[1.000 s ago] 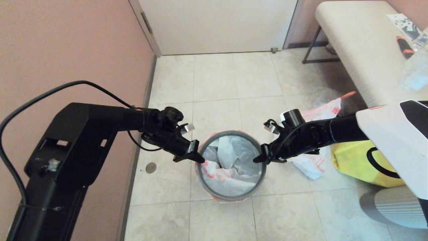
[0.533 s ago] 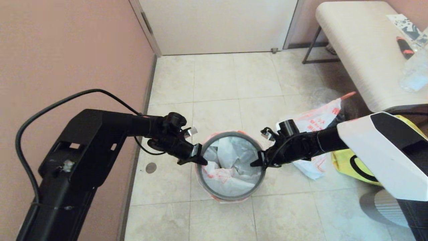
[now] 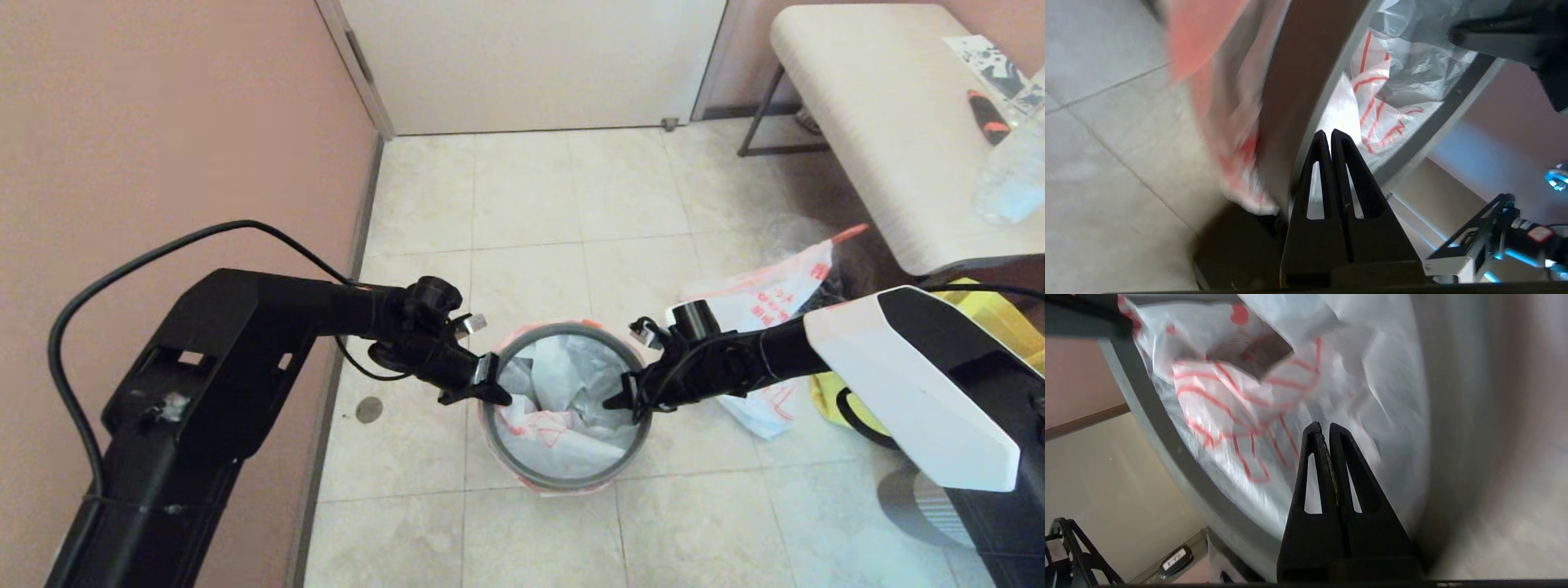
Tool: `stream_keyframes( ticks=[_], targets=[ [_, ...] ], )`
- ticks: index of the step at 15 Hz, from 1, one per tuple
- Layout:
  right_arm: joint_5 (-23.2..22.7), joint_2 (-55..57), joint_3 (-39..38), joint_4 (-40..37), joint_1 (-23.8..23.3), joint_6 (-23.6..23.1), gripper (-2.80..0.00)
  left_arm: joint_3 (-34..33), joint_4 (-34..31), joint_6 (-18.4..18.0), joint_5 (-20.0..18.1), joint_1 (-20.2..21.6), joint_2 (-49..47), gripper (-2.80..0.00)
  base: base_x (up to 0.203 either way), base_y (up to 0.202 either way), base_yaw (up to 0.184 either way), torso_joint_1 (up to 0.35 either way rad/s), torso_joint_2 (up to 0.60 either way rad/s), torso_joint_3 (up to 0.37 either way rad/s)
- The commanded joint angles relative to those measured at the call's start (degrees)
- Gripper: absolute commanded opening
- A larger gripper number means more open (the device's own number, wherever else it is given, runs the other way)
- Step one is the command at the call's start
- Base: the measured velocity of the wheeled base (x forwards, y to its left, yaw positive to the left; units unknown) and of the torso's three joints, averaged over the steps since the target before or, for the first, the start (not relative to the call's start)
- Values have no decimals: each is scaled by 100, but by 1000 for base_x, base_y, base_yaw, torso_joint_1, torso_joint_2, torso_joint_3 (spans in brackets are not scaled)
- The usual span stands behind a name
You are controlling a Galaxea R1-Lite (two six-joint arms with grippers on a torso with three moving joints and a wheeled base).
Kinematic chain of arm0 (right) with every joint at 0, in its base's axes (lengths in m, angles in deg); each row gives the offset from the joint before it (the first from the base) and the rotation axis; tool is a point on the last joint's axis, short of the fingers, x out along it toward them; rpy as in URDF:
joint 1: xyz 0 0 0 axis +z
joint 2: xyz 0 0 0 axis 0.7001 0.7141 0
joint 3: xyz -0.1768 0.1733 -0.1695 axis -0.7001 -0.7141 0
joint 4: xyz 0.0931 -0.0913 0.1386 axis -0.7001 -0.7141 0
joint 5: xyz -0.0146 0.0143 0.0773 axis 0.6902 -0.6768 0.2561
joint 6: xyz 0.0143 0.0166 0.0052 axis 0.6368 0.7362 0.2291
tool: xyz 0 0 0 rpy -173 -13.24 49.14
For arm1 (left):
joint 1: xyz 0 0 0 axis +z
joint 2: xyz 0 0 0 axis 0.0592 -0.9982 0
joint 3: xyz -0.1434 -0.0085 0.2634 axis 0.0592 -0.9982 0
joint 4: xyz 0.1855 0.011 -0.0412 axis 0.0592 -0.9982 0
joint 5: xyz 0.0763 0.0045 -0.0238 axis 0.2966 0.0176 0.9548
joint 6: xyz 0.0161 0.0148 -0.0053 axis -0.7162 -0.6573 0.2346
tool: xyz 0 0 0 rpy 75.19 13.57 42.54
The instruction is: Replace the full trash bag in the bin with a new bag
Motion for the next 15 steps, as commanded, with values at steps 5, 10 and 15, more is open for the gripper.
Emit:
stream_keyframes(
  ticks=[5, 10, 15],
  targets=[
    [758, -2366, -1293, -36, 488, 70, -280, -354, -1026, 69, -203, -387, 1854, -280, 0, 0, 0, 0, 0, 0],
    [2957, -4436, -3192, -50, 719, 162, -280, -2532, -837, 367, 362, -356, 4196, -280, 0, 0, 0, 0, 0, 0],
    [4688, -6490, -4157, -563, 876, 173, -280, -4196, -287, 662, 2325, -283, 7123, -280, 0, 0, 0, 0, 0, 0]
  ],
)
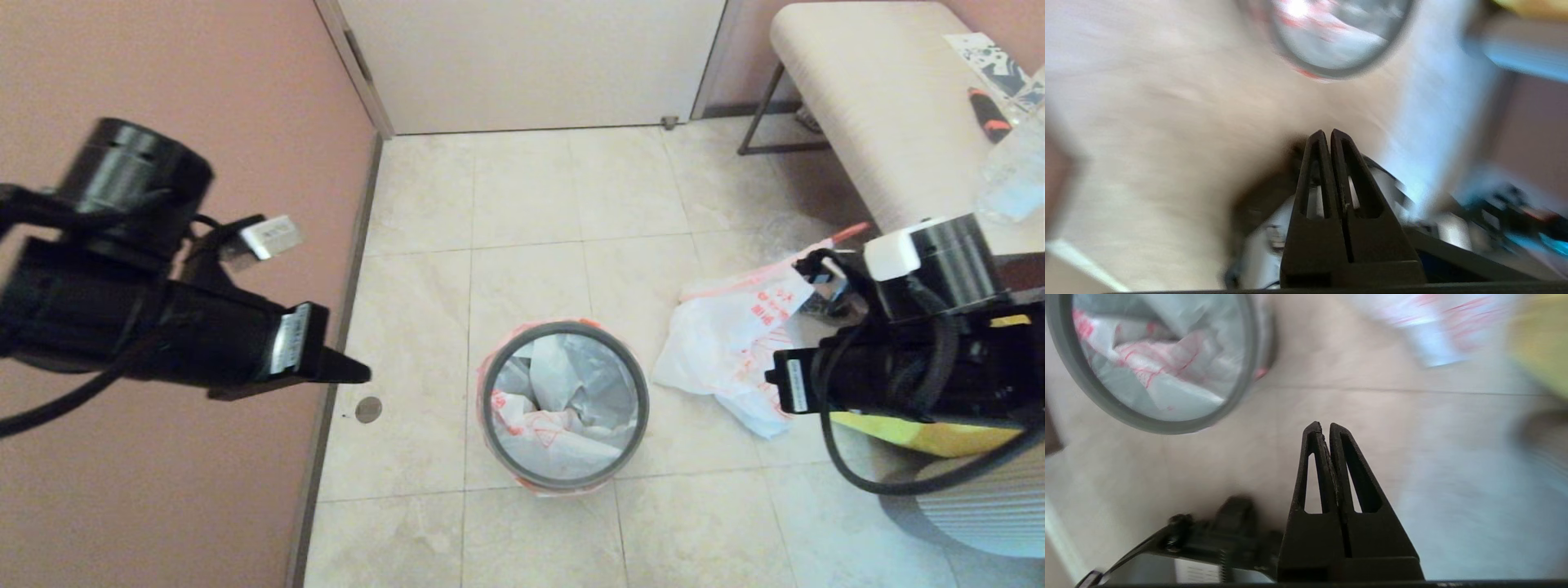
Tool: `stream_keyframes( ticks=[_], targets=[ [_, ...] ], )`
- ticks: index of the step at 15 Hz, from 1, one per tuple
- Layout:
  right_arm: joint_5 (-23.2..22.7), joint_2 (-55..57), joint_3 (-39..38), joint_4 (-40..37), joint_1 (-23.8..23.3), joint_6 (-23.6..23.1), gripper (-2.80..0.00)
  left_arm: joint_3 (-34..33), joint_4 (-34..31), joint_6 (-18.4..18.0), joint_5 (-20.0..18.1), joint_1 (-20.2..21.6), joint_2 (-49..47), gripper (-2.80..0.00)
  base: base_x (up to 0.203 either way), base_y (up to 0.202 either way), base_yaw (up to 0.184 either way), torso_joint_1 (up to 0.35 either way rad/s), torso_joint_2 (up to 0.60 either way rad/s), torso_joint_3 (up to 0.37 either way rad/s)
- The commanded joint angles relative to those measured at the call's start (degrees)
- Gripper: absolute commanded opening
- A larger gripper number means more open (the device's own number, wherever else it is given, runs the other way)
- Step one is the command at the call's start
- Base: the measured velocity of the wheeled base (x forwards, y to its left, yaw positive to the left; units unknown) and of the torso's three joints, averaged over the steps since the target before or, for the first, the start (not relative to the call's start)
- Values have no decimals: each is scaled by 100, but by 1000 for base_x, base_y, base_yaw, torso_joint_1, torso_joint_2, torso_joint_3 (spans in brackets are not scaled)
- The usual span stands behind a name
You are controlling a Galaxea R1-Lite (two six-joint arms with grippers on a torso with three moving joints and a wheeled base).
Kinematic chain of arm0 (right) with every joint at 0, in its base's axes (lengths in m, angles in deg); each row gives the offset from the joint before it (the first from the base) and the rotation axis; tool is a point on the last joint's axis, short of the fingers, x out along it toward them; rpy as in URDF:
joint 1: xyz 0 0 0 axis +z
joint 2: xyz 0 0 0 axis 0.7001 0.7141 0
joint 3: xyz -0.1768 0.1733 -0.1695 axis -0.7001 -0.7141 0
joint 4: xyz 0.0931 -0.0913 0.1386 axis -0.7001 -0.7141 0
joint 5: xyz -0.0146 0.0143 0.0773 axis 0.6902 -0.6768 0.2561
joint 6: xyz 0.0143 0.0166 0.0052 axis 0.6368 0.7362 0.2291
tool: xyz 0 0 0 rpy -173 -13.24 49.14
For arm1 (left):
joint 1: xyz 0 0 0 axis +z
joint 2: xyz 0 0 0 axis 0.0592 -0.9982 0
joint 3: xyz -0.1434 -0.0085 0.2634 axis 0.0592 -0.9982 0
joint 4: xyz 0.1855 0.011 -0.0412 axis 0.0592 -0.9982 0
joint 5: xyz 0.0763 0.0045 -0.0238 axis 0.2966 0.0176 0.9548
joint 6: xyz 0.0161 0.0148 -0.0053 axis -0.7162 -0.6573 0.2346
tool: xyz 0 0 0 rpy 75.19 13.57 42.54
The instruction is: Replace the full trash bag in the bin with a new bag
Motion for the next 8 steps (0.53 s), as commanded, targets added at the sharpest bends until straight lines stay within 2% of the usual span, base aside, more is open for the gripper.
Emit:
stream_keyframes(
  ticks=[1, 2, 3, 5, 8],
  targets=[
    [786, -1500, -274, -245, 32, 37, -280, -711, 31, 34, 1098, 22, 1697, -280, 0, 0, 0, 0, 0, 0],
    [1065, -1946, -357, -335, -43, 51, -280, -1182, 69, 54, 2009, 26, 2188, -280, 0, 0, 0, 0, 0, 0],
    [1294, -2400, -452, -422, -166, 50, -280, -1559, 100, 62, 2604, 11, 2702, -280, 0, 0, 0, 0, 0, 0],
    [1717, -3132, -659, -625, -520, 4, -280, -1962, 134, 88, 3115, -78, 3654, -280, 0, 0, 0, 0, 0, 0],
    [1942, -4300, -882, -997, -1091, -99, -280, -2284, 172, 339, 3419, 36, 4966, -280, 0, 0, 0, 0, 0, 0]
  ],
)
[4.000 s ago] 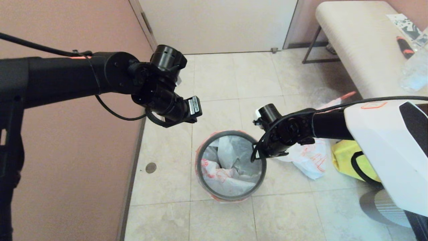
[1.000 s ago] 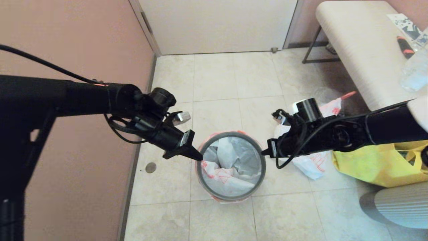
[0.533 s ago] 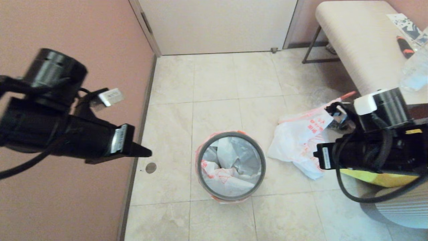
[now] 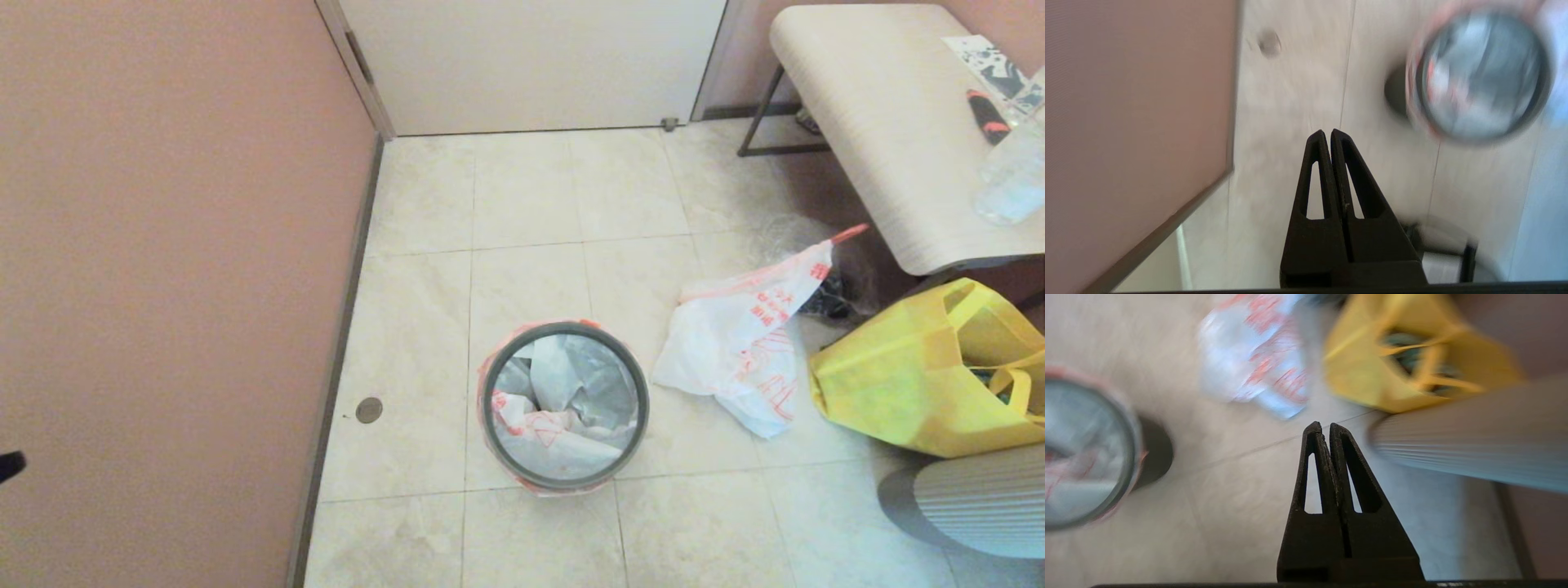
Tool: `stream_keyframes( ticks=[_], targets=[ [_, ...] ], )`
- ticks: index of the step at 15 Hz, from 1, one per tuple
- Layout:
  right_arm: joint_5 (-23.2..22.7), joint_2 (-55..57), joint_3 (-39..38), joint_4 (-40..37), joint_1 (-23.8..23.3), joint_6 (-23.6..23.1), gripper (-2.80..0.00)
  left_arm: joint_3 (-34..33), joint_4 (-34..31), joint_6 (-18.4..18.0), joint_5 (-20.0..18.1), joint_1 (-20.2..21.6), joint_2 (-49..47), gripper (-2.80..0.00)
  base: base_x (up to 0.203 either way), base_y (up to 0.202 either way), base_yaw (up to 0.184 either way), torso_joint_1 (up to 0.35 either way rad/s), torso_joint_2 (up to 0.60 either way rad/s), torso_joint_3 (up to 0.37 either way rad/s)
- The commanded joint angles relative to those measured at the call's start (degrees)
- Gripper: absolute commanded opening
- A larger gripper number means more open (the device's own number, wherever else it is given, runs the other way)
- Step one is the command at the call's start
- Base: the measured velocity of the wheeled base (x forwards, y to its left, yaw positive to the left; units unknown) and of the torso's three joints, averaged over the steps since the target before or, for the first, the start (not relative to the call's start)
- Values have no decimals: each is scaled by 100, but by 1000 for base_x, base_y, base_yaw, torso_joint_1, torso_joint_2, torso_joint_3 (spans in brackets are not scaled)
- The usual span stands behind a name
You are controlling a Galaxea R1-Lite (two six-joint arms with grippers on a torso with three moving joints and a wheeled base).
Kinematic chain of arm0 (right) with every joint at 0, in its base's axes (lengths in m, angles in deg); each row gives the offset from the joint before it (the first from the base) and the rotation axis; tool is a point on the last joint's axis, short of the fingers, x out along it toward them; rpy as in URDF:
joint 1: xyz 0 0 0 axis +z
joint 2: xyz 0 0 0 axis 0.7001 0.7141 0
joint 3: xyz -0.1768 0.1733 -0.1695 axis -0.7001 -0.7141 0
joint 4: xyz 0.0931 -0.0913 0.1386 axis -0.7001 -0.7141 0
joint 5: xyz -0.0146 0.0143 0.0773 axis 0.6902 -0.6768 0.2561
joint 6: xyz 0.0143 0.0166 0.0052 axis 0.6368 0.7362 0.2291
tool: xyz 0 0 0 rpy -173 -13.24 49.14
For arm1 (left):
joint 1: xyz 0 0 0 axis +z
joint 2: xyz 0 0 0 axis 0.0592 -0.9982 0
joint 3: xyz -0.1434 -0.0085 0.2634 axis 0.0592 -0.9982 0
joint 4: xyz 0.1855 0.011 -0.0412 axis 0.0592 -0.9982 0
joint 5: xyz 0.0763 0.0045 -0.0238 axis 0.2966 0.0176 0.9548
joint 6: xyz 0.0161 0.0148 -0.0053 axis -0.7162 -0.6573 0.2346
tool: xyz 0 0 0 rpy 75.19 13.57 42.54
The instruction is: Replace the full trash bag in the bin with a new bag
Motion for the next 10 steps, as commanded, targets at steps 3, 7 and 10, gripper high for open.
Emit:
stream_keyframes(
  ticks=[3, 7, 10],
  targets=[
    [90, -2053, -182, -832, -703, -84, -280, -260, 19, 240, 125, 857, 1596, -280, 0, 0, 0, 0, 0, 0],
    [94, -2974, -265, -1640, -1626, -239, -280, -76, -230, 562, 214, 1783, 2024, -280, 0, 0, 0, 0, 0, 0],
    [-433, -3665, -478, -1701, -2017, -733, -280, -355, -527, 565, -334, 1892, 2594, -280, 0, 0, 0, 0, 0, 0]
  ],
)
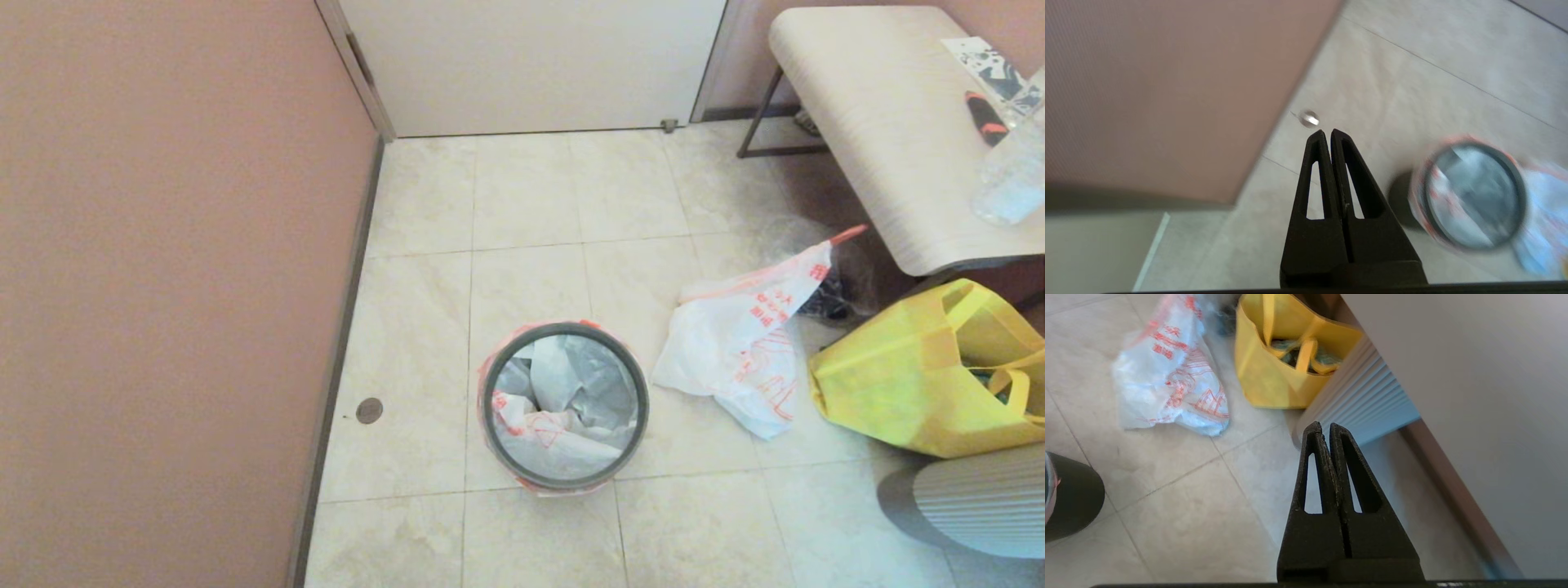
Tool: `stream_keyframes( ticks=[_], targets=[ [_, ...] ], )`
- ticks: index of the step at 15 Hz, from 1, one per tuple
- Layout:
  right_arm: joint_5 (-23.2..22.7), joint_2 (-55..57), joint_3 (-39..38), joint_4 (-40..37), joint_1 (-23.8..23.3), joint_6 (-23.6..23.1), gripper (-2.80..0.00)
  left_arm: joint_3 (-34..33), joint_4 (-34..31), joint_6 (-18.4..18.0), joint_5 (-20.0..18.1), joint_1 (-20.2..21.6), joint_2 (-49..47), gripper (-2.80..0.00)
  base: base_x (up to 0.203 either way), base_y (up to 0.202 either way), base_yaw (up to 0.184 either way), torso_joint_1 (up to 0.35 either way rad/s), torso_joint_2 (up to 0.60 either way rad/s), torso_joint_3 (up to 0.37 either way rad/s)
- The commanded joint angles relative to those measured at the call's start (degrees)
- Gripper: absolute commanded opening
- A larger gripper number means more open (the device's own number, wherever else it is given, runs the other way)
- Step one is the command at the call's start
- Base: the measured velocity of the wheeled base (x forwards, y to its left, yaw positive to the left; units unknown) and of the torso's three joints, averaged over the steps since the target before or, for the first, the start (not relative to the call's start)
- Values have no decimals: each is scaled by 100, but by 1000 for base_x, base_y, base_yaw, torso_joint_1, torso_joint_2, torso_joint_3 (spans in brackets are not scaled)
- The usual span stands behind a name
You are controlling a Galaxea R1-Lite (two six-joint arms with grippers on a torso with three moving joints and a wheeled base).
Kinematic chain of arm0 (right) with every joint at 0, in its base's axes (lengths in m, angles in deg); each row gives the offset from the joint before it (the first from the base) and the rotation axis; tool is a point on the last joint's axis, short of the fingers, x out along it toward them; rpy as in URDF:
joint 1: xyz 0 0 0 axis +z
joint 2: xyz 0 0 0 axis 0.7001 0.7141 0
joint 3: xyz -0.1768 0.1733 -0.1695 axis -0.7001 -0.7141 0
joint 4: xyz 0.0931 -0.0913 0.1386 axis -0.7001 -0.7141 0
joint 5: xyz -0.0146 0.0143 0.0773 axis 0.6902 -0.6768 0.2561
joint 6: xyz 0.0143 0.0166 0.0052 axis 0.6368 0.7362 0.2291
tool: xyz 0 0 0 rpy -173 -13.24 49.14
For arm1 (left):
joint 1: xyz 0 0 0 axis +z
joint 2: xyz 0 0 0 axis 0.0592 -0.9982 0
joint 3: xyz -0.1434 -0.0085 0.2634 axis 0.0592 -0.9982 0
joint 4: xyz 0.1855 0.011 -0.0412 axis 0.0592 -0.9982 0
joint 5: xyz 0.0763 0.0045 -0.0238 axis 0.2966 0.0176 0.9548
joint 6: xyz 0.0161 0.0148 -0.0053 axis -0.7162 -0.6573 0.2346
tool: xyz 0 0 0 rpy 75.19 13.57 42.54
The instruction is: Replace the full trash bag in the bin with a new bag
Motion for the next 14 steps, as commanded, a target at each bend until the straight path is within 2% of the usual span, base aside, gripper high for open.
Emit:
stream_keyframes(
  ticks=[1, 2, 4, 6, 8, 10, 12, 14],
  targets=[
    [-330, -741, -207, -21, -138, -607, -280, -322, -53, -45, -121, -60, 483, -280, 0, 0, 0, 0, 0, 0],
    [-422, -833, -449, -18, -136, -827, -280, -573, -57, -149, -175, -107, 575, -280, 0, 0, 0, 0, 0, 0],
    [-548, -963, -929, 7, -97, -853, -280, -969, -20, -379, -414, -92, 940, -280, 0, 0, 0, 0, 0, 0],
    [-1115, -1115, -1312, 108, 31, -986, -280, -1516, 191, -773, -741, -82, 1349, -280, 0, 0, 0, 0, 0, 0],
    [-1444, -1245, -1746, 197, 52, -1054, -280, -2189, 823, -1136, -847, -80, 1633, -280, 0, 0, 0, 0, 0, 0],
    [-1734, -1483, -2430, 484, 91, -1197, -280, -2917, 1731, -1312, -944, -79, 1713, -280, 0, 0, 0, 0, 0, 0],
    [-2081, -1877, -3076, 943, 108, -1393, -280, -3466, 2583, -1591, -1371, -79, 1736, -280, 0, 0, 0, 0, 0, 0],
    [-2545, -2280, -3518, 1159, 113, -1654, -280, -3869, 2997, -2074, -1653, -79, 1740, -280, 0, 0, 0, 0, 0, 0]
  ],
)
